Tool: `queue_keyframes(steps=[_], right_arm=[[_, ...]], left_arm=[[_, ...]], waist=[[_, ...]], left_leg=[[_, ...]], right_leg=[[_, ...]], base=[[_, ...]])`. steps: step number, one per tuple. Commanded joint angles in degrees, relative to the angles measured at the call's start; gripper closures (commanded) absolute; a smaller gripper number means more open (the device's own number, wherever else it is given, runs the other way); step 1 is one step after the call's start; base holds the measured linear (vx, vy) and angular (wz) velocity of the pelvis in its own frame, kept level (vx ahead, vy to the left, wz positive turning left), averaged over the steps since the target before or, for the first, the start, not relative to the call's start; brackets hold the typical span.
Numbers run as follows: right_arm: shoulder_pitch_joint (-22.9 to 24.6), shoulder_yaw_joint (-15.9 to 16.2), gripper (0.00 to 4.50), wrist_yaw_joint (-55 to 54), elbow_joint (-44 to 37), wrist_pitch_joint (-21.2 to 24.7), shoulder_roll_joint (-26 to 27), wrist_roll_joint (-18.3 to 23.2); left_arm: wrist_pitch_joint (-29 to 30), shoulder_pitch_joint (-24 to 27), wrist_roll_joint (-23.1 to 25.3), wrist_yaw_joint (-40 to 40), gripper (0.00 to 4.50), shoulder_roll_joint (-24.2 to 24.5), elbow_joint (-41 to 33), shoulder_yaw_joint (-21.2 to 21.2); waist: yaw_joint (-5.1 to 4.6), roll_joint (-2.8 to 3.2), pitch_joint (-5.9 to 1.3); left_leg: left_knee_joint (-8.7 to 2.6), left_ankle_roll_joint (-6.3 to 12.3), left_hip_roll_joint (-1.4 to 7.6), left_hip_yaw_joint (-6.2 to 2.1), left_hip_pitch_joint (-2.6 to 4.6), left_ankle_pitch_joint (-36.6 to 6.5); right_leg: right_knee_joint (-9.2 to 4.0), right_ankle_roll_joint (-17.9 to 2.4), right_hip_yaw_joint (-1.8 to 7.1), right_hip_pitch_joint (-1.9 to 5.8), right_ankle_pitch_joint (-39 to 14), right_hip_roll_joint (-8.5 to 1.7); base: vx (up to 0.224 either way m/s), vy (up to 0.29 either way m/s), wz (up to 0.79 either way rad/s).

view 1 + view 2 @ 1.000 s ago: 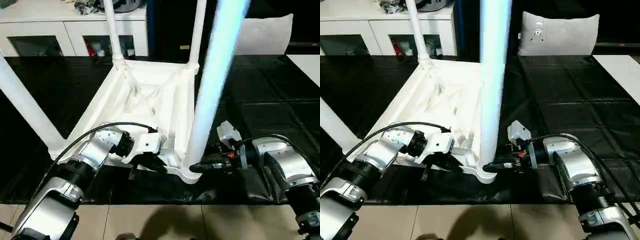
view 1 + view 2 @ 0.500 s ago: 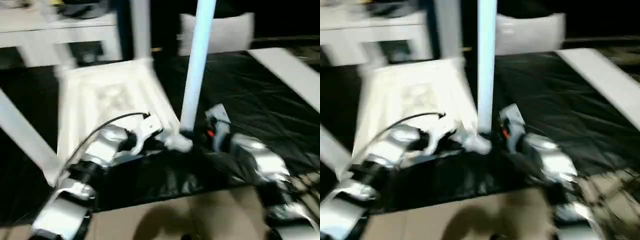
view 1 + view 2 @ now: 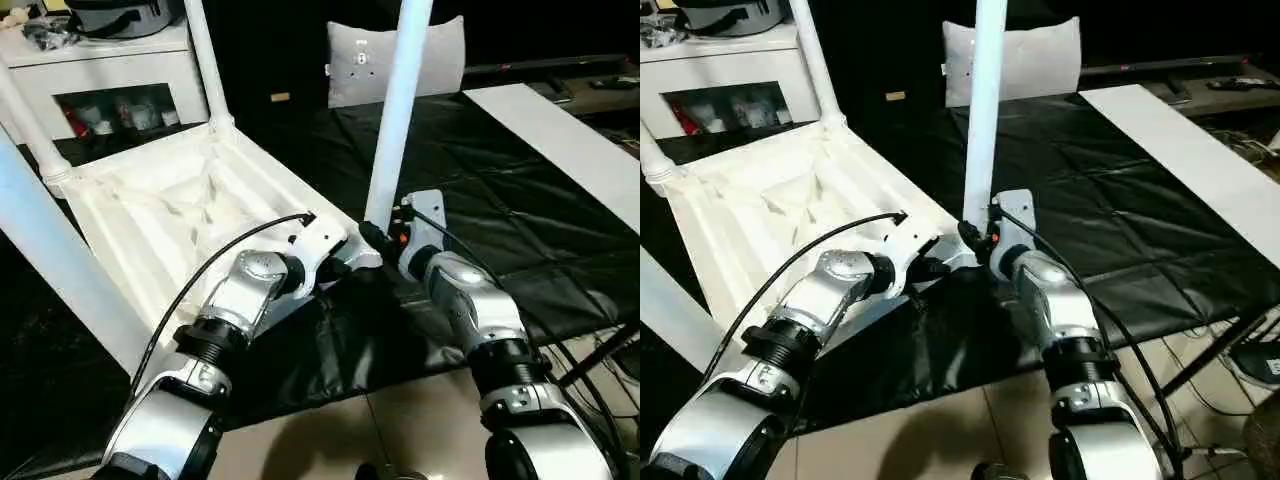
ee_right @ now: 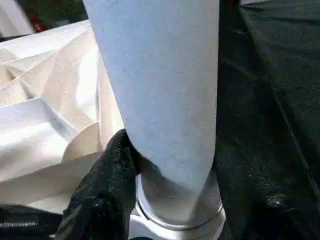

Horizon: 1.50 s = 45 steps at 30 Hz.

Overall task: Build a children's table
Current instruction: Rotate leg to tighten, then rotate table base

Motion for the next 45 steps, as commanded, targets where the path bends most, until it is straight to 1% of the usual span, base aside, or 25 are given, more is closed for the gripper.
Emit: queue_keyframes(steps=[1, 4, 5, 6, 7, 8, 10, 12, 14, 17, 19, 21, 24, 26, 27, 28, 31, 34, 35, 37, 38, 39, 40, 41, 45], right_arm=[[2.36, 1.83, 1.81, 3.87, -1.92, -0.06, -1.49, 0.04], [5.64, 2.18, 1.40, 8.27, -6.23, -0.85, -6.27, 0.07], [6.46, 1.86, 1.40, 9.68, -7.30, -0.51, -7.52, 0.60], [8.11, 1.49, 1.33, 12.88, -9.32, 0.07, -10.01, 1.60], [8.11, 1.49, 1.24, 12.88, -9.32, 0.07, -10.01, 1.60], [9.39, 1.34, 1.11, 14.79, -10.81, -0.34, -11.47, 2.05], [10.08, 1.28, 1.01, 16.09, -11.74, -0.45, -12.16, 2.51], [12.74, 0.72, 0.88, 20.79, -15.91, 0.04, -14.38, 5.34], [14.75, 1.03, 0.66, 24.10, -19.44, 0.58, -16.12, 7.44], [17.24, 0.97, 0.47, 27.86, -24.20, 1.73, -18.28, 9.89], [18.26, 0.51, 0.28, 29.09, -26.19, 2.14, -19.07, 10.93], [19.67, 0.34, 0.20, 29.87, -29.26, 2.86, -19.84, 12.21], [20.40, 0.52, 0.00, 30.35, -31.91, 3.83, -19.97, 13.40], [20.58, 0.94, 0.00, 30.70, -34.17, 6.93, -20.29, 15.30], [20.58, 1.19, 0.00, 30.73, -35.39, 7.81, -20.35, 15.85], [20.28, 1.49, 0.00, 31.14, -37.54, 10.37, -20.17, 18.01], [19.59, 1.73, 0.00, 30.81, -39.28, 11.47, -19.06, 19.93], [18.49, 1.88, 0.00, 29.44, -39.11, 10.81, -17.38, 20.01], [18.05, 2.00, 0.00, 29.13, -38.60, 10.63, -16.91, 19.75], [17.60, 2.20, 0.00, 28.79, -38.17, 10.67, -16.52, 19.56], [16.87, 2.48, 0.00, 28.30, -37.63, 10.89, -15.92, 19.42], [16.29, 2.69, 0.00, 28.15, -37.12, 11.21, -15.27, 19.70], [15.63, 3.06, 0.00, 27.67, -36.42, 11.12, -14.44, 19.75], [15.17, 3.31, 0.00, 26.55, -35.45, 10.36, -13.52, 19.06], [13.71, 2.65, 0.00, 19.88, -30.95, 7.67, -11.08, 14.76]], left_arm=[[-5.44, -1.22, -0.60, -6.29, 4.50, 0.14, -2.33, -2.81], [-8.46, -1.15, 0.23, -8.02, 4.50, 2.79, -1.07, -3.16], [-9.74, -1.13, 0.28, -8.69, 4.50, 3.41, -0.64, -3.16], [-11.05, -1.27, 0.57, -9.23, 4.50, 4.52, 0.47, -3.08], [-11.05, -1.27, 0.57, -9.23, 4.50, 4.52, 0.47, -3.08], [-13.12, -1.47, 1.08, -8.98, 4.50, 5.37, 1.48, -3.36], [-14.18, -1.64, 1.17, -8.48, 4.50, 5.66, 2.10, -3.23], [-15.99, -2.00, -0.26, -8.90, 4.50, 6.13, 3.31, -1.93], [-16.13, -1.56, -2.00, -11.99, 4.07, 6.63, 2.64, -1.46], [-16.53, -0.88, -3.15, -13.64, 3.97, 7.34, 1.62, -0.86], [-16.53, -0.16, -3.73, -13.79, 3.74, 7.52, 0.46, -0.52], [-15.13, 1.45, -5.61, -14.30, 3.55, 7.36, -2.32, 0.36], [-13.69, 3.14, -6.91, -13.88, 3.30, 7.23, -5.16, 1.17], [-12.81, 4.36, -7.69, -13.72, 3.10, 7.27, -7.03, 1.58], [-11.78, 5.33, -8.59, -14.05, 3.10, 7.25, -8.55, 2.03], [-9.26, 7.80, -10.52, -14.90, 3.03, 7.63, -12.46, 2.69], [-5.35, 11.78, -13.07, -16.19, 2.82, 8.83, -18.82, 3.07], [-1.22, 15.74, -15.84, -16.67, 2.43, 9.68, -25.16, 3.78], [-0.14, 16.80, -16.36, -16.52, 2.43, 9.98, -26.67, 3.95], [0.90, 17.95, -16.76, -16.46, 2.26, 10.51, -28.30, 3.98], [2.66, 19.93, -17.34, -16.63, 2.26, 11.54, -31.18, 4.00], [4.22, 21.78, -17.88, -16.87, 2.16, 12.55, -33.58, 4.12], [6.41, 24.27, -18.64, -17.30, 2.06, 14.08, -36.91, 4.24], [7.96, 26.39, -19.57, -18.08, 1.96, 15.59, -39.52, 4.46], [12.55, 31.11, -22.20, -19.50, 1.78, 19.86, -46.01, 6.03]], waist=[[0.99, -0.46, -4.29], [3.42, -0.70, -4.64], [4.10, -0.99, -4.87], [5.18, -1.05, -5.31], [5.54, -1.04, -5.29], [6.15, -0.82, -5.17], [6.64, -0.91, -4.94], [7.22, -1.11, -4.62], [7.37, -1.18, -4.38], [7.22, -1.25, -4.34], [7.19, -1.43, -4.27], [7.40, -1.20, -4.12], [7.35, -1.19, -4.21], [7.26, -1.13, -4.27], [7.31, -0.77, -4.27], [7.26, -0.86, -4.30], [7.23, -0.87, -4.28], [7.11, -1.21, -3.98], [6.96, -1.93, -3.85], [7.02, -1.57, -3.74], [7.03, -1.72, -3.65], [7.12, -1.87, -3.77], [6.85, -1.48, -3.67], [6.74, -1.52, -3.70], [6.63, -1.33, -3.65]], left_leg=[[-3.80, 5.70, 1.30, -0.27, -0.76, -8.92], [-3.64, 6.84, 1.41, 0.13, -0.32, -4.96], [-3.48, 7.87, 1.18, 0.08, -1.18, -2.34], [-3.24, 8.86, 1.38, 0.14, -1.09, 0.83], [-3.17, 9.54, 1.44, 0.16, -1.19, 2.18], [-3.17, 10.07, 1.79, 0.31, -0.78, 3.37], [-3.22, 9.74, 1.64, 0.57, -0.72, 1.93], [-3.47, 8.49, 1.39, 0.93, -0.60, -1.34], [-3.57, 7.33, 0.95, 1.14, -0.65, -3.84], [-3.64, 6.65, 0.83, 1.16, -0.45, -5.20], [-3.65, 6.21, 0.77, 1.19, -0.46, -5.80], [-3.74, 5.79, 0.97, 1.18, -0.09, -6.42], [-3.86, 5.80, 1.20, 1.00, -0.27, -6.22], [-3.88, 5.84, 1.18, 1.00, -0.29, -6.01], [-3.86, 5.86, 1.15, 1.00, -0.23, -5.91], [-3.92, 5.70, 1.33, 0.91, -0.25, -5.74], [-3.97, 5.71, 1.40, 0.91, -0.26, -5.45], [-4.13, 4.67, 1.44, 0.99, -0.10, -6.74], [-4.14, 4.82, 1.34, 1.10, -0.16, -6.92], [-4.09, 4.46, 1.27, 1.10, -0.01, -7.39], [-4.13, 4.26, 1.25, 1.06, 0.13, -8.08], [-4.20, 3.89, 1.40, 0.87, 0.13, -8.21], [-4.43, 3.68, 1.74, 0.66, 0.02, -8.33], [-4.50, 3.50, 1.81, 0.67, 0.10, -8.53], [-4.42, 2.82, 1.57, 0.81, 0.43, -8.89]], right_leg=[[-3.66, -3.12, 3.99, 3.82, -20.44, -4.54], [-2.64, -4.40, 4.88, 3.49, -16.68, -4.47], [-1.78, -4.69, 5.18, 4.08, -14.00, -4.34], [-1.02, -4.94, 5.49, 3.88, -10.82, -4.33], [-0.77, -5.20, 5.55, 3.81, -9.54, -4.30], [-0.62, -6.23, 5.73, 3.21, -8.65, -4.33], [-0.92, -6.22, 5.74, 3.18, -11.06, -4.26], [-1.76, -4.45, 5.65, 3.26, -16.43, -4.16], [-2.52, -2.28, 5.43, 3.41, -20.80, -4.00], [-3.15, -0.26, 5.22, 3.15, -23.43, -3.64], [-3.36, 0.07, 4.98, 3.08, -24.60, -3.68], [-3.62, 0.27, 4.89, 2.75, -25.95, -3.62], [-3.40, 0.19, 4.91, 2.86, -24.82, -3.63], [-3.41, 0.18, 5.02, 2.95, -24.11, -3.62], [-3.40, 0.04, 5.03, 2.83, -23.96, -3.58], [-3.26, -0.13, 5.07, 2.99, -23.49, -3.64], [-3.17, -0.42, 5.14, 2.85, -23.14, -3.71], [-3.43, -0.14, 5.06, 2.59, -26.44, -4.00], [-3.80, 0.39, 5.00, 2.46, -27.30, -3.78], [-3.91, 1.20, 4.96, 2.35, -28.49, -3.73], [-4.16, 1.75, 4.90, 2.22, -29.16, -3.66], [-3.77, 1.69, 4.88, 2.38, -28.80, -3.86], [-3.53, 1.13, 5.11, 2.37, -27.70, -3.95], [-3.50, 0.90, 5.20, 2.36, -27.39, -3.94], [-3.50, 0.39, 5.39, 2.10, -28.03, -3.95]], base=[[0.000, 0.000, 0.00], [0.000, 0.000, 0.00], [0.000, 0.000, 0.00], [0.000, 0.000, 0.00], [0.000, 0.000, 0.00], [0.000, 0.000, 0.00], [0.000, 0.000, 0.00], [0.000, 0.000, 0.00], [0.000, 0.000, 0.00], [0.000, 0.000, 0.00], [0.000, 0.000, 0.00], [0.000, 0.000, 0.00], [0.000, 0.000, 0.00], [0.000, 0.000, 0.00], [0.000, 0.000, 0.00], [0.000, 0.000, 0.00], [0.000, 0.000, 0.00], [0.000, 0.000, 0.00], [0.000, 0.000, 0.00], [0.000, 0.000, 0.00], [0.000, 0.000, 0.00], [0.000, 0.000, 0.00], [0.000, 0.000, 0.00], [0.000, 0.000, 0.00], [0.000, 0.000, 0.00]])
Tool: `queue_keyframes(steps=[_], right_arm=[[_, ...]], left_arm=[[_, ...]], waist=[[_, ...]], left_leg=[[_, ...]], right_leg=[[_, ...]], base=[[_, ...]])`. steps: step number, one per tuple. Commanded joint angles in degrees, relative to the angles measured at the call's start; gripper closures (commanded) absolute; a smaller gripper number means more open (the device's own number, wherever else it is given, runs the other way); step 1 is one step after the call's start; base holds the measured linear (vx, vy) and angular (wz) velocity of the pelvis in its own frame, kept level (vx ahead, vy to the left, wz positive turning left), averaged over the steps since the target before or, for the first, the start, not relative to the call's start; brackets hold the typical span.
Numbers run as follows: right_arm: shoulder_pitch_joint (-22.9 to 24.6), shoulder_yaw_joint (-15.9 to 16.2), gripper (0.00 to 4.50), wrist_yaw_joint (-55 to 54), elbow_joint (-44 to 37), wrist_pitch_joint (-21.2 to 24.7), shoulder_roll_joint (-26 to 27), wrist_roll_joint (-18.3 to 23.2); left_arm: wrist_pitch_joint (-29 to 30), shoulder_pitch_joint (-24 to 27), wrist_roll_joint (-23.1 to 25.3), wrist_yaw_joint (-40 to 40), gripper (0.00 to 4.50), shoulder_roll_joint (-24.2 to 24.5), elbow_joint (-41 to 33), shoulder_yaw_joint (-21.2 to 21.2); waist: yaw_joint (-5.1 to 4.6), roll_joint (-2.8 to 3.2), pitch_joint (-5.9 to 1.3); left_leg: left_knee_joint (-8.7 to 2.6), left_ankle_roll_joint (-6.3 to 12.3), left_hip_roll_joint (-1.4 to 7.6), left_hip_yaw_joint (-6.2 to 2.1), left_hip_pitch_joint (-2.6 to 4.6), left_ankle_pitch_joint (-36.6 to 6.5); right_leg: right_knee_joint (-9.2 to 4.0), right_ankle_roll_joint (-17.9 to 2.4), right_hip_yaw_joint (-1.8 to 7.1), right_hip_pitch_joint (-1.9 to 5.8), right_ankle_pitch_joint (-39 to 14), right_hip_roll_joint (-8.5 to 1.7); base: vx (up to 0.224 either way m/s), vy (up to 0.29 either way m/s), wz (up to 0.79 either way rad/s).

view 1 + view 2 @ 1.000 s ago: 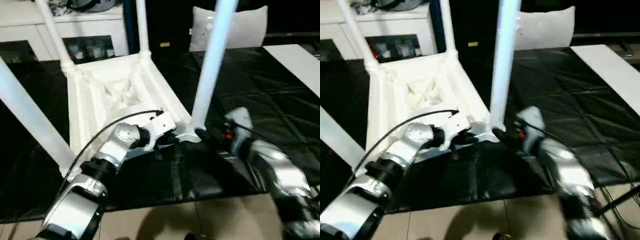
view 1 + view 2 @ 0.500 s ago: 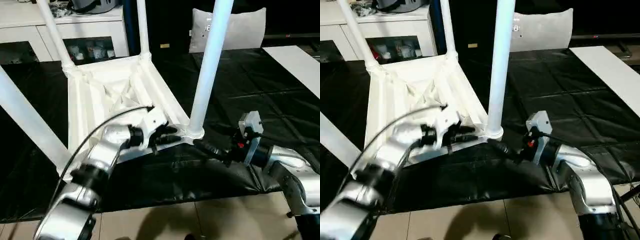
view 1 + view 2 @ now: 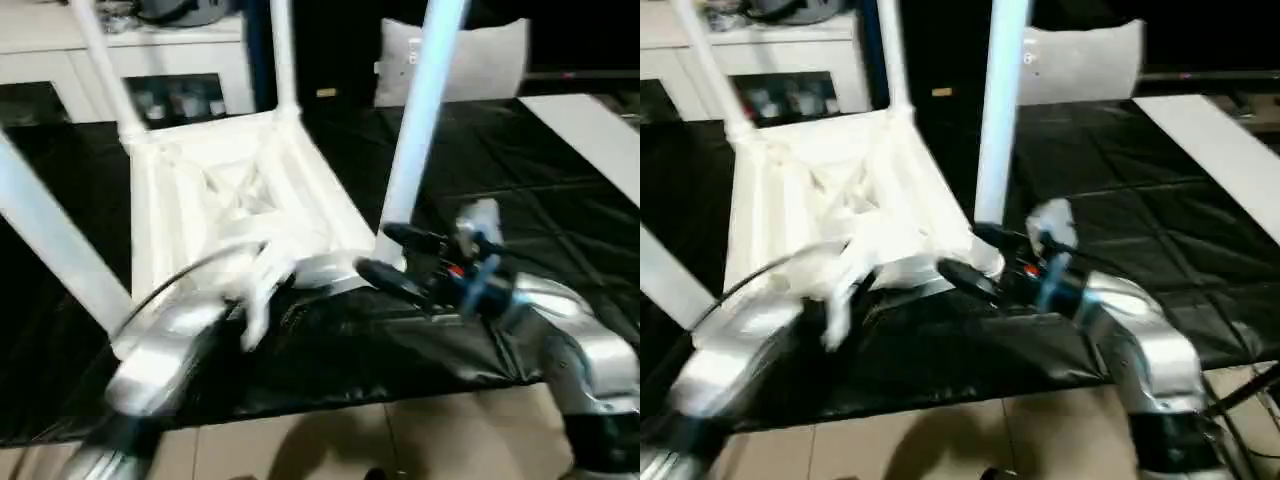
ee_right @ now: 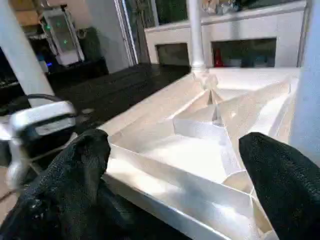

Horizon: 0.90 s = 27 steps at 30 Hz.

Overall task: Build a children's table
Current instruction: Rotate table base

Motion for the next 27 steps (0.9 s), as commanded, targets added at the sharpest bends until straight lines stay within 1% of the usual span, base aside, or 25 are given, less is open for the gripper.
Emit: queue_keyframes(steps=[1, 2, 3, 4, 5, 6, 7, 8, 9, 10, 11, 12, 13, 15, 16, 17, 18, 19, 20, 21, 22, 23, 24, 25, 27], right_arm=[[-1.41, -0.98, 0.00, -5.49, 3.48, -2.06, 1.31, -3.23], [-1.78, -1.39, 0.00, -7.06, 4.46, -2.67, 1.62, -4.07], [-2.17, -1.87, 0.00, -8.65, 5.45, -3.28, 1.93, -4.81], [-2.51, -2.33, 0.00, -9.96, 6.23, -3.48, 2.19, -5.22], [-2.91, -2.97, 0.00, -11.76, 7.12, -3.74, 2.54, -5.73], [-3.60, -3.94, 0.00, -14.51, 8.60, -4.61, 2.96, -6.75], [-3.94, -4.47, 0.00, -15.83, 9.27, -4.95, 3.13, -7.14], [-4.25, -4.98, 0.00, -16.94, 9.88, -5.18, 3.30, -7.29], [-4.47, -5.29, 0.00, -17.73, 10.28, -5.38, 3.38, -7.44], [-4.59, -5.45, 0.00, -18.17, 10.51, -5.53, 3.42, -7.54], [-4.64, -5.48, 0.00, -18.43, 10.65, -5.59, 3.40, -7.69], [-4.98, -5.63, 0.00, -19.61, 11.56, -5.94, 3.35, -8.51], [-5.18, -5.70, 0.00, -20.26, 12.17, -6.12, 3.30, -8.99], [-5.46, -5.68, 0.00, -21.07, 13.14, -6.78, 3.17, -9.65], [-5.92, -6.07, 0.00, -22.41, 14.49, -7.41, 3.01, -10.20], [-6.22, -6.30, 0.00, -23.06, 15.27, -7.88, 2.92, -10.43], [-6.35, -6.39, 0.00, -23.32, 15.59, -8.09, 2.91, -10.52], [-6.67, -6.67, 0.00, -24.10, 16.39, -8.45, 2.63, -10.99], [-7.00, -6.82, 0.00, -24.70, 17.32, -9.00, 2.25, -11.60], [-7.27, -6.72, 0.00, -25.09, 18.69, -9.70, 1.36, -12.80], [-7.27, -6.72, 0.00, -25.09, 18.69, -9.70, 1.36, -12.80], [-7.27, -6.69, 0.00, -25.06, 18.77, -9.74, 1.28, -12.90], [-7.26, -6.56, 0.00, -24.95, 19.10, -9.88, 0.97, -13.28], [-7.26, -6.56, 0.00, -24.95, 19.10, -9.88, 0.97, -13.28], [-6.25, -5.37, 0.00, -23.26, 18.75, -10.01, 0.43, -13.76]], left_arm=[[3.58, 2.07, -2.17, -1.61, 1.62, 3.21, -5.79, 1.79], [3.96, 2.91, -2.51, -2.03, 1.62, 3.97, -6.80, 2.01], [4.58, 3.74, -2.97, -2.22, 1.62, 4.72, -7.88, 2.29], [5.11, 4.33, -3.34, -2.33, 1.62, 5.24, -8.63, 2.52], [5.75, 5.17, -3.86, -2.53, 1.62, 5.90, -9.58, 2.84], [7.43, 7.10, -5.20, -2.78, 1.62, 7.27, -11.94, 3.68], [8.31, 8.41, -5.97, -3.03, 1.62, 8.16, -13.39, 4.31], [9.19, 9.80, -6.86, -3.24, 1.62, 9.13, -14.92, 5.00], [9.90, 11.00, -7.56, -3.44, 1.62, 9.93, -16.07, 5.65], [10.32, 11.73, -7.98, -3.57, 1.62, 10.42, -16.75, 6.05], [10.37, 12.08, -8.09, -3.69, 1.62, 10.67, -16.99, 6.24], [10.85, 13.57, -8.70, -4.02, 1.62, 11.89, -18.16, 6.94], [11.16, 14.40, -9.01, -4.20, 1.62, 12.58, -18.75, 7.30], [11.68, 15.65, -9.31, -4.51, 1.62, 13.69, -19.52, 7.75], [12.14, 17.42, -9.71, -5.28, 1.62, 15.20, -20.20, 8.61], [12.35, 18.36, -9.89, -5.66, 1.62, 16.07, -20.54, 9.12], [12.47, 18.71, -10.01, -5.75, 1.62, 16.41, -20.71, 9.31], [12.64, 19.33, -10.16, -6.20, 1.62, 17.41, -20.45, 10.16], [12.65, 19.85, -10.25, -6.36, 1.62, 18.76, -20.02, 11.16], [12.23, 20.41, -10.19, -6.87, 1.62, 21.30, -18.44, 13.94], [12.23, 20.41, -10.19, -6.87, 1.62, 21.30, -18.44, 13.94], [12.16, 20.43, -10.17, -6.92, 1.62, 21.51, -18.26, 14.22], [11.91, 20.50, -10.11, -7.12, 1.62, 22.31, -17.59, 15.32], [11.91, 20.50, -10.11, -7.12, 1.62, 22.31, -17.59, 15.32], [11.70, 20.92, -10.51, -8.53, 1.62, 25.42, -15.56, 18.37]], waist=[[-0.21, -0.40, -3.39], [-0.26, -0.42, -3.23], [-0.22, -0.30, -3.15], [-0.31, -0.31, -3.06], [-0.29, -0.06, -2.94], [-0.40, -0.05, -2.93], [-0.67, -0.08, -2.67], [-0.70, -0.29, -2.82], [-0.84, -0.15, -2.75], [-0.93, -0.19, -2.62], [-0.94, -0.16, -2.54], [-1.01, -0.43, -2.59], [-1.05, -0.37, -2.57], [-1.89, -0.38, -2.38], [-2.03, -0.31, -2.47], [-2.34, -0.35, -2.40], [-2.63, -0.32, -2.47], [-3.02, -0.38, -2.45], [-3.15, -0.29, -2.47], [-3.29, -0.29, -2.48], [-3.34, -0.76, -2.48], [-3.40, -0.59, -2.50], [-3.47, -0.67, -2.38], [-3.48, -0.63, -2.43], [-3.41, -0.49, -2.53]], left_leg=[[-4.53, 2.81, 1.77, -0.31, -0.10, -9.05], [-4.42, 2.76, 1.64, -0.16, 0.38, -10.02], [-4.48, 2.45, 1.61, -0.22, 0.39, -10.77], [-4.54, 2.37, 1.58, -0.22, 0.38, -11.47], [-4.58, 2.18, 1.55, -0.31, 0.62, -12.85], [-4.62, 1.75, 1.66, -0.41, 0.58, -13.46], [-4.69, 1.51, 1.50, -0.34, 1.04, -16.03], [-4.54, 1.29, 1.37, -0.32, 1.25, -15.95], [-4.88, 1.37, 1.41, -0.56, 0.78, -16.28], [-4.56, 1.53, 1.15, -0.21, 1.58, -17.27], [-4.54, 1.57, 1.04, -0.25, 1.61, -17.49], [-4.62, 1.50, 1.06, -0.43, 1.22, -17.34], [-4.72, 1.52, 1.13, -0.51, 1.10, -17.45], [-4.80, 1.47, 1.13, -0.69, 1.05, -19.16], [-4.71, 1.44, 1.09, -0.70, 1.16, -19.29], [-4.81, 1.48, 1.11, -0.81, 0.95, -19.41], [-4.80, 1.50, 1.06, -0.80, 1.10, -19.42], [-4.79, 1.63, 0.93, -0.81, 0.97, -19.05], [-4.77, 1.70, 0.94, -0.82, 1.01, -18.95], [-4.78, 1.99, 0.90, -0.78, 0.96, -18.53], [-4.74, 2.18, 0.81, -0.79, 0.86, -18.17], [-4.70, 2.25, 0.74, -0.74, 0.88, -17.74], [-4.69, 2.32, 0.81, -0.70, 0.98, -17.59], [-4.70, 2.30, 0.83, -0.69, 1.02, -17.43], [-4.96, 2.61, 1.14, -0.79, 0.86, -16.64]], right_leg=[[-4.89, 0.03, 3.77, 3.43, -27.65, -4.07], [-5.19, 0.38, 3.80, 3.10, -28.25, -3.83], [-5.16, 0.38, 3.74, 3.23, -28.89, -3.88], [-5.28, 0.58, 3.66, 3.22, -29.54, -3.84], [-5.51, 0.85, 3.57, 3.15, -30.58, -3.87], [-5.36, 0.83, 3.61, 3.23, -30.70, -3.98], [-5.90, 1.51, 3.47, 2.99, -32.48, -3.80], [-5.77, 1.44, 3.61, 2.99, -32.18, -3.98], [-5.39, 1.28, 3.50, 3.42, -32.15, -3.88], [-5.99, 1.92, 3.45, 2.71, -33.58, -3.58], [-6.12, 2.01, 3.31, 2.75, -34.07, -3.62], [-5.91, 2.29, 3.20, 3.13, -34.20, -3.66], [-5.92, 2.52, 3.22, 3.24, -34.19, -3.61], [-6.07, 2.98, 3.00, 3.24, -34.95, -3.51], [-6.08, 3.02, 2.99, 3.22, -35.09, -3.64], [-6.05, 2.92, 2.96, 3.41, -34.93, -3.64], [-6.08, 2.93, 2.99, 3.35, -34.72, -3.60], [-6.10, 2.76, 3.00, 3.41, -34.47, -3.63], [-6.02, 2.55, 3.04, 3.37, -34.27, -3.61], [-5.91, 2.09, 3.17, 3.37, -33.64, -3.58], [-5.71, 1.94, 3.13, 3.40, -33.77, -3.57], [-5.72, 1.85, 3.17, 3.44, -33.56, -3.52], [-5.83, 1.85, 3.16, 3.31, -33.74, -3.53], [-5.80, 1.74, 3.19, 3.32, -33.54, -3.54], [-5.31, 0.50, 3.52, 3.43, -31.34, -3.57]], base=[[0.000, 0.000, 0.00], [0.000, 0.000, 0.00], [0.000, 0.000, 0.00], [0.000, 0.000, 0.00], [0.000, 0.000, 0.00], [0.000, 0.000, 0.00], [0.000, 0.000, 0.00], [0.000, 0.000, 0.00], [0.000, 0.000, 0.00], [0.000, 0.000, 0.00], [0.000, 0.000, 0.00], [0.000, 0.000, 0.00], [0.000, 0.000, 0.00], [0.000, 0.000, 0.00], [0.000, 0.000, 0.00], [0.000, 0.000, 0.00], [0.000, 0.000, 0.00], [0.000, 0.000, 0.00], [0.000, 0.000, 0.00], [0.000, 0.000, 0.00], [0.000, 0.000, 0.00], [0.000, 0.000, 0.00], [0.000, 0.000, 0.00], [0.000, 0.000, 0.00], [0.000, 0.000, 0.00]])
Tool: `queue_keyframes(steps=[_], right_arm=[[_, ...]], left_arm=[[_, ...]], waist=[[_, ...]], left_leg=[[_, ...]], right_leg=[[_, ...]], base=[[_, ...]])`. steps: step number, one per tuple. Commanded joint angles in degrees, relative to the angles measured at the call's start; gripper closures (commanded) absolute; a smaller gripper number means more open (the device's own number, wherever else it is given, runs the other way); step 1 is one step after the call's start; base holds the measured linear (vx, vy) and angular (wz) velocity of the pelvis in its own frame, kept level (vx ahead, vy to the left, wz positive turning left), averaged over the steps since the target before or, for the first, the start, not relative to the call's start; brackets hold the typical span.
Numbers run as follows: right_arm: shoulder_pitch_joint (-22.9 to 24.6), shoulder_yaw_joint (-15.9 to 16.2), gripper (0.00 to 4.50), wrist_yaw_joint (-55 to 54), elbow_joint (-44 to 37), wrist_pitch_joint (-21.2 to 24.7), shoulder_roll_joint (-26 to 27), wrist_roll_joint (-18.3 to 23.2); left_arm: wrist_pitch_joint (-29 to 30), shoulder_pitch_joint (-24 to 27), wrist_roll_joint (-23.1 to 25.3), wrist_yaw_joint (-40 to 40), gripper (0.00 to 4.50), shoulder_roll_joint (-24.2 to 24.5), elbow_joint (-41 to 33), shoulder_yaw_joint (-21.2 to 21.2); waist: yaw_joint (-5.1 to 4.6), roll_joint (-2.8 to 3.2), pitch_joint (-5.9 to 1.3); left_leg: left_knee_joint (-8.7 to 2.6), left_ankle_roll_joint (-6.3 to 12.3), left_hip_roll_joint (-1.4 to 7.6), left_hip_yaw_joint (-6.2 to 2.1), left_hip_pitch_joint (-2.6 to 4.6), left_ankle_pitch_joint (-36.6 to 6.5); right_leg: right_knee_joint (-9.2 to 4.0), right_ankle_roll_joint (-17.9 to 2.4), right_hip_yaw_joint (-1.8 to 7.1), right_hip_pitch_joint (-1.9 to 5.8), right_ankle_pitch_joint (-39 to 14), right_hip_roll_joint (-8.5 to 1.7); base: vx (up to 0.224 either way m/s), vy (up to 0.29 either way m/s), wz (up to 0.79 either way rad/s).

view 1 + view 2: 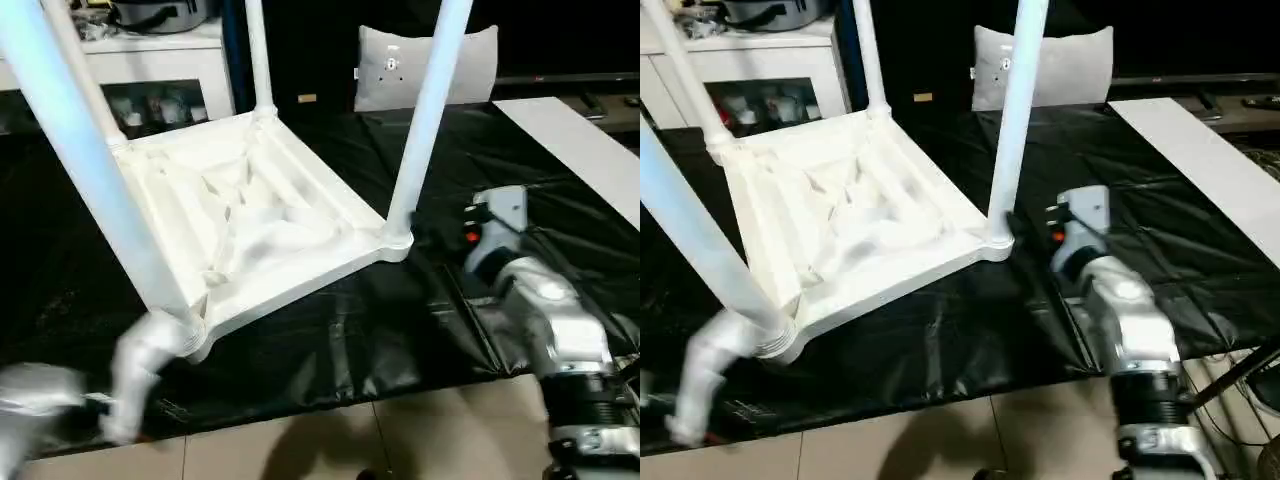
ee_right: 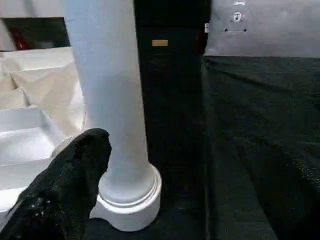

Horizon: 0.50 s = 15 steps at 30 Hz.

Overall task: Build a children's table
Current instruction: Rotate table base

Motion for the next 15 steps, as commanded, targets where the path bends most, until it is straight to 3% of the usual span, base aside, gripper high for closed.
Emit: queue_keyframes(steps=[1, 4, 7, 12, 14, 15], right_arm=[[0.37, 0.85, 0.00, 1.10, -0.04, -0.48, -0.51, -0.53], [2.29, 2.84, 0.00, 3.52, -1.50, 0.43, -0.76, -0.49], [2.98, 3.85, 0.00, 4.81, -2.13, 0.78, -0.93, -0.43], [7.35, 9.74, 0.00, 16.60, -8.54, 3.27, -3.50, 2.62], [7.61, 10.05, 0.00, 17.04, -8.91, 3.72, -3.61, 2.79], [7.68, 10.30, 0.00, 16.99, -8.84, 3.42, -3.47, 2.45]], left_arm=[[-0.30, 0.46, -0.55, -1.07, 1.62, 1.94, 1.24, 2.20], [0.18, 1.69, -1.23, -4.42, 1.62, 7.14, 3.94, 6.19], [0.43, 2.27, -1.48, -5.94, 1.52, 9.17, 4.84, 7.78], [0.35, 2.06, -1.41, -8.62, 1.10, 15.52, 8.20, 12.19], [-0.47, 1.31, -1.33, -8.21, 0.98, 15.51, 8.90, 12.63], [-2.32, -0.60, -1.52, -7.22, 0.90, 14.66, 10.20, 13.12]], waist=[[0.03, 0.24, -2.60], [0.02, 0.35, -2.61], [0.23, 0.43, -2.50], [0.73, 0.80, -2.17], [0.74, 0.60, -2.18], [0.93, 0.77, -1.98]], left_leg=[[-4.55, 2.91, 1.13, -0.58, -0.01, -16.70], [-4.69, 3.32, 1.19, -0.49, -0.06, -15.98], [-4.86, 3.30, 1.43, -0.59, 0.00, -16.30], [-5.06, 3.39, 1.52, -0.61, 0.36, -19.04], [-5.06, 3.15, 1.49, -0.66, 0.32, -19.12], [-5.06, 2.64, 1.57, -0.76, 0.66, -20.34]], right_leg=[[-4.79, 0.22, 3.68, 2.32, -31.04, -3.66], [-4.45, -0.96, 3.97, 2.38, -29.43, -3.65], [-4.32, -1.54, 4.05, 2.42, -29.37, -3.71], [-4.46, -1.19, 4.21, 2.29, -30.18, -3.58], [-4.54, -1.00, 4.16, 2.39, -30.97, -3.73], [-4.97, -0.89, 3.96, 2.17, -32.59, -3.78]], base=[[0.000, 0.000, 0.00], [0.000, 0.000, 0.00], [0.000, 0.000, 0.00], [0.000, 0.000, 0.00], [0.000, 0.000, 0.00], [0.000, 0.000, 0.00]])
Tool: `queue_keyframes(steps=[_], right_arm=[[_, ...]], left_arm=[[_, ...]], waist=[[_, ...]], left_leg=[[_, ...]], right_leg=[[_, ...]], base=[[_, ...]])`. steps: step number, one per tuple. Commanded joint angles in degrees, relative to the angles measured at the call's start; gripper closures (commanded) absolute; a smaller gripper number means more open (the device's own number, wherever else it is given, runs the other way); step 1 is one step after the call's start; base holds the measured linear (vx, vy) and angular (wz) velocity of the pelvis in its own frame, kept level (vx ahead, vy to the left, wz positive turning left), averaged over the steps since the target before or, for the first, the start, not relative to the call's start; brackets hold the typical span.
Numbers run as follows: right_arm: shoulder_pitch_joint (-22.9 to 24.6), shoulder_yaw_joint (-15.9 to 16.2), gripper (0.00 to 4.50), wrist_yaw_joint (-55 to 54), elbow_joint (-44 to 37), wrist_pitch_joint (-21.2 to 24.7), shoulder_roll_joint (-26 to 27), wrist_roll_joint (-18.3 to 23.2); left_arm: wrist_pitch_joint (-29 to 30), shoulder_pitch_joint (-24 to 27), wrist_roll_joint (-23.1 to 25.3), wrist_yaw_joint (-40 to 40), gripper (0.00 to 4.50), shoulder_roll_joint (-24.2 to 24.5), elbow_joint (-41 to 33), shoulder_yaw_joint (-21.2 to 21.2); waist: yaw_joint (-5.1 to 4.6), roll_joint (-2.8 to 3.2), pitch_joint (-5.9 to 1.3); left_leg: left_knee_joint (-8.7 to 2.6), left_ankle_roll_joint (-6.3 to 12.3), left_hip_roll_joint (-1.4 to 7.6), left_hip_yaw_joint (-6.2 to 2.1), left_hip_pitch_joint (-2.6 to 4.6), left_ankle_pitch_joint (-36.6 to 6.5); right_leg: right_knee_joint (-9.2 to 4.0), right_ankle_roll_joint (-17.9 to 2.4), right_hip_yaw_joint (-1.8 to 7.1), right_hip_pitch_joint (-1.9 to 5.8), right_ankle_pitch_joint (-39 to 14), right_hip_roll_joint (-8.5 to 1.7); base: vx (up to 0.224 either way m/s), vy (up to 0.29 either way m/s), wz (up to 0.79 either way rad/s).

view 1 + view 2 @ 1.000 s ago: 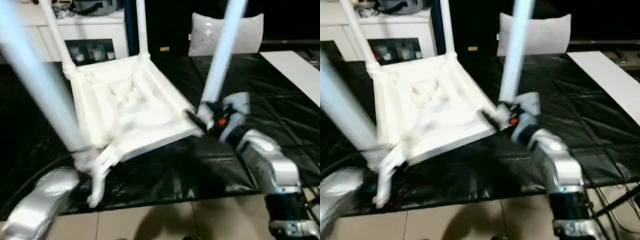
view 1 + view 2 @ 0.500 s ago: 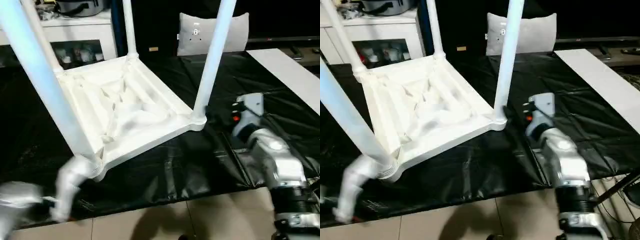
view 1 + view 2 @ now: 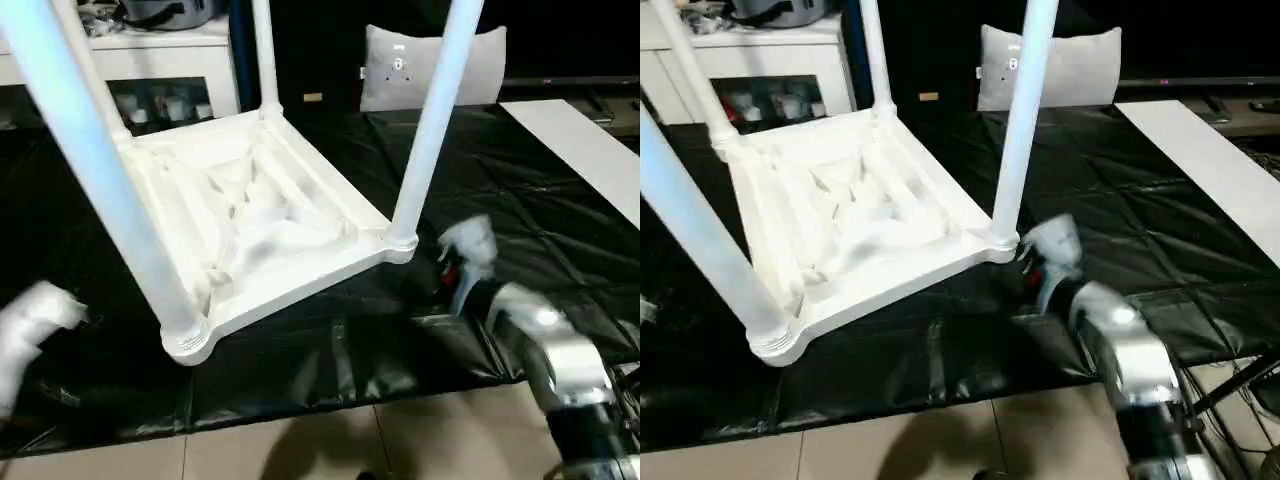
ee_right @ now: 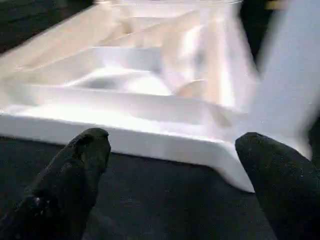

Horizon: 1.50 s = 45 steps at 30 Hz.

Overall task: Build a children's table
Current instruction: Rotate table base

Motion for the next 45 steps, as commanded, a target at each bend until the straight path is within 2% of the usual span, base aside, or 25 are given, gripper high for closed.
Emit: queue_keyframes(steps=[1, 2, 3, 4, 6, 7, 9, 13, 14, 17, 21, 22, 23, 24, 26, 28, 29, 30, 32, 33, 35, 38, 43, 44, 45], right_arm=[[-0.27, 0.35, 0.00, 0.21, -0.90, 0.28, -0.07, 0.02], [-0.27, 0.35, 0.00, 0.21, -0.90, 0.28, -0.07, 0.02], [-0.86, 1.13, 0.00, -1.40, 0.31, -0.09, 0.84, -1.58], [-0.97, 1.31, 0.00, -1.64, 0.51, -0.06, 0.97, -1.91], [-1.19, 1.92, 0.00, -2.35, 0.99, 0.14, 1.42, -2.80], [-1.19, 1.92, 0.00, -2.35, 0.99, 0.14, 1.42, -2.80], [-1.28, 2.99, 0.00, -2.65, 1.37, 0.81, 1.59, -3.62], [-2.05, 5.28, 0.00, -2.74, 3.28, 0.84, 1.94, -5.51], [-3.28, 5.73, 0.00, -4.09, 5.89, 0.55, 2.96, -6.49], [-4.90, 5.98, 0.00, -6.17, 9.59, 0.18, 4.31, -8.22], [-7.46, 5.85, 0.00, -9.45, 15.40, -0.87, 5.92, -9.80], [-8.37, 5.56, 0.00, -10.37, 17.05, -1.07, 6.42, -10.00], [-8.77, 5.44, 0.00, -10.73, 17.76, -1.18, 6.63, -10.08], [-10.11, 5.35, 0.00, -11.75, 20.28, -1.74, 7.06, -10.65], [-11.28, 5.33, 0.00, -12.49, 22.62, -2.43, 7.35, -11.46], [-12.09, 5.18, 0.00, -12.80, 23.91, -2.94, 7.68, -11.58], [-12.92, 4.92, 0.00, -12.98, 25.20, -3.64, 8.15, -11.68], [-13.20, 4.85, 0.00, -13.00, 25.63, -3.93, 8.31, -11.68], [-14.25, 5.03, 0.00, -13.02, 26.57, -4.71, 8.78, -11.71], [-14.80, 5.34, 0.00, -12.83, 26.87, -5.19, 9.07, -11.83], [-15.27, 5.44, 0.00, -12.68, 27.67, -5.96, 9.35, -12.17], [-15.81, 5.72, 0.00, -12.39, 28.64, -7.01, 9.71, -12.63], [-16.54, 5.85, 0.00, -11.78, 30.11, -8.77, 10.28, -13.30], [-16.71, 5.84, 0.00, -11.62, 30.45, -9.10, 10.40, -13.48], [-16.86, 5.85, 0.00, -11.60, 30.69, -9.30, 10.48, -13.66]], left_arm=[[-2.96, -3.19, -0.40, 1.49, 0.69, -1.26, 1.63, 1.37], [-2.96, -3.19, -0.40, 1.49, 0.69, -1.26, 1.63, 1.37], [-4.62, -8.15, -1.74, 3.11, 0.56, -4.05, 3.24, 1.11], [-4.77, -8.87, -1.83, 3.38, 0.56, -4.45, 3.40, 0.95], [-5.71, -10.56, -1.99, 3.95, 0.28, -5.65, 3.79, 0.34], [-5.71, -10.56, -1.99, 3.95, 0.28, -5.65, 3.79, 0.34], [-5.93, -12.33, -3.27, 4.09, 0.05, -7.52, 3.82, -0.85], [-8.50, -16.14, -2.79, 6.69, 0.05, -12.54, 4.62, -3.78], [-9.60, -17.94, -2.59, 7.96, 0.05, -15.80, 4.98, -5.74], [-10.15, -19.84, -3.07, 8.99, 0.05, -19.81, 4.95, -7.71], [-8.19, -21.22, -5.47, 9.81, 0.05, -24.71, 2.07, -11.46], [-7.49, -21.44, -5.64, 9.66, 0.05, -25.67, 1.17, -13.12], [-6.96, -21.53, -5.87, 9.51, 0.05, -26.06, 0.70, -13.85], [-6.32, -22.01, -6.19, 9.59, 0.05, -27.40, -0.22, -15.91], [-5.31, -22.47, -6.93, 9.67, 0.05, -28.83, -1.38, -17.58], [-2.95, -22.68, -8.71, 9.61, 0.05, -30.09, -3.49, -19.31], [-1.74, -22.73, -9.95, 9.63, 0.05, -31.02, -4.93, -20.76], [-1.58, -22.69, -10.31, 9.59, 0.05, -31.25, -5.21, -21.15], [-1.59, -23.46, -10.04, 10.65, 0.05, -33.88, -6.00, -23.61], [-1.81, -24.45, -9.58, 11.39, 0.05, -35.88, -5.81, -25.11], [-1.69, -25.38, -9.33, 11.96, 0.05, -37.22, -5.33, -25.93], [-2.24, -27.83, -8.85, 13.54, 0.05, -40.72, -3.75, -27.60], [-5.03, -31.34, -6.36, 15.80, 0.05, -45.87, -0.97, -31.16], [-5.67, -31.94, -5.81, 16.23, 0.05, -46.74, -0.31, -31.75], [-6.78, -32.61, -4.98, 17.12, 0.05, -47.82, 0.74, -32.02]], waist=[[0.03, 0.97, -2.10], [0.03, 0.97, -2.10], [0.04, 1.12, -2.00], [0.10, 1.10, -2.06], [0.03, 0.97, -2.12], [-0.05, 0.84, -2.29], [0.00, 0.63, -2.50], [-0.02, 0.73, -2.70], [-0.07, 0.68, -2.73], [0.04, 0.78, -2.81], [0.55, 0.59, -3.10], [0.48, 0.19, -3.24], [0.86, 0.46, -3.28], [1.14, 0.15, -3.52], [1.39, -0.03, -3.43], [1.39, -0.57, -3.58], [1.50, -0.52, -3.62], [1.40, -0.71, -3.78], [1.15, -0.96, -3.70], [1.18, -0.71, -3.51], [1.11, -0.96, -3.36], [1.00, -1.01, -3.37], [0.51, -0.94, -3.57], [0.41, -1.07, -3.61], [0.36, -0.87, -3.66]], left_leg=[[-4.98, 2.09, 1.62, -0.87, 0.56, -20.81], [-4.98, 2.09, 1.62, -0.87, 0.56, -20.81], [-5.22, 1.44, 1.84, -0.97, 0.71, -21.72], [-5.16, 1.02, 1.85, -0.96, 1.04, -22.42], [-5.23, 0.67, 1.73, -1.14, 0.70, -22.89], [-4.89, 0.69, 1.47, -0.94, 1.09, -22.52], [-4.89, 1.04, 1.50, -0.95, 0.66, -20.29], [-4.86, 1.24, 1.61, -0.86, 0.37, -18.31], [-4.88, 1.25, 1.66, -0.84, 0.25, -17.89], [-4.68, 0.62, 1.67, -0.69, 0.47, -17.72], [-4.70, 0.53, 1.86, -0.48, 0.35, -15.89], [-4.72, 0.57, 1.91, -0.47, 0.12, -15.01], [-4.76, 0.46, 2.03, -0.41, 0.23, -14.12], [-4.67, 0.41, 2.05, -0.27, 0.09, -12.49], [-4.64, 0.40, 2.01, -0.10, -0.24, -10.95], [-4.43, 0.33, 1.74, 0.07, -0.84, -9.18], [-4.34, 0.73, 1.59, 0.24, -0.82, -8.18], [-4.18, 1.17, 1.41, 0.36, -1.29, -6.69], [-4.06, 1.70, 1.30, 0.60, -1.22, -6.59], [-3.93, 1.72, 1.26, 0.77, -0.84, -7.55], [-3.87, 1.80, 1.12, 0.91, -0.74, -8.77], [-3.73, 1.89, 1.00, 0.89, -0.65, -9.72], [-3.58, 2.28, 0.95, 0.73, -0.92, -9.37], [-3.52, 2.51, 0.92, 0.76, -0.88, -9.34], [-3.50, 2.51, 0.91, 0.74, -0.93, -9.19]], right_leg=[[-5.00, -0.83, 3.80, 2.22, -32.56, -3.88], [-5.00, -0.83, 3.80, 2.22, -32.56, -3.88], [-4.89, -1.08, 3.86, 2.30, -31.72, -3.81], [-4.94, -1.06, 3.79, 2.21, -31.82, -3.83], [-4.81, -0.69, 3.80, 2.70, -32.35, -4.10], [-5.02, -0.38, 3.83, 2.46, -33.04, -4.20], [-4.66, -0.78, 3.99, 2.76, -32.12, -4.28], [-4.37, -1.73, 4.11, 2.84, -29.91, -4.24], [-4.25, -2.03, 4.12, 2.88, -29.24, -4.16], [-4.44, -2.68, 4.07, 2.82, -29.28, -4.36], [-3.79, -3.72, 4.52, 2.84, -26.44, -4.34], [-3.49, -4.01, 4.63, 2.98, -25.48, -4.32], [-3.32, -4.60, 4.72, 2.87, -24.54, -4.29], [-3.01, -5.10, 4.95, 2.94, -22.58, -4.29], [-2.61, -5.65, 5.14, 2.94, -21.76, -4.27], [-2.01, -5.67, 5.57, 3.26, -21.03, -4.28], [-1.94, -5.59, 5.84, 3.14, -21.03, -4.22], [-1.78, -5.69, 5.92, 3.40, -20.27, -4.15], [-1.88, -5.55, 5.97, 3.09, -20.95, -3.90], [-2.31, -5.29, 5.94, 2.65, -22.85, -3.78], [-2.82, -4.32, 5.78, 2.62, -25.79, -3.76], [-3.39, -2.33, 5.49, 2.53, -28.42, -3.63], [-3.36, -1.71, 5.22, 2.63, -27.79, -3.42], [-3.48, -1.75, 5.17, 2.53, -27.52, -3.39], [-3.35, -1.86, 5.19, 2.60, -27.13, -3.38]], base=[[0.000, 0.000, 0.00], [0.000, 0.000, 0.00], [0.000, 0.000, 0.00], [0.000, 0.000, 0.00], [0.000, 0.000, 0.00], [0.000, 0.000, 0.00], [0.000, 0.000, 0.00], [0.000, 0.000, 0.00], [0.000, 0.000, 0.00], [0.000, 0.000, 0.00], [0.000, 0.000, 0.00], [0.000, 0.000, 0.00], [0.000, 0.000, 0.00], [0.000, 0.000, 0.00], [0.000, 0.000, 0.00], [0.000, 0.000, 0.00], [0.000, 0.000, 0.00], [0.000, 0.000, 0.00], [0.000, 0.000, 0.00], [0.000, 0.000, 0.00], [0.000, 0.000, 0.00], [0.000, 0.000, 0.00], [0.000, 0.000, 0.00], [0.000, 0.000, 0.00], [0.000, 0.000, 0.00]])
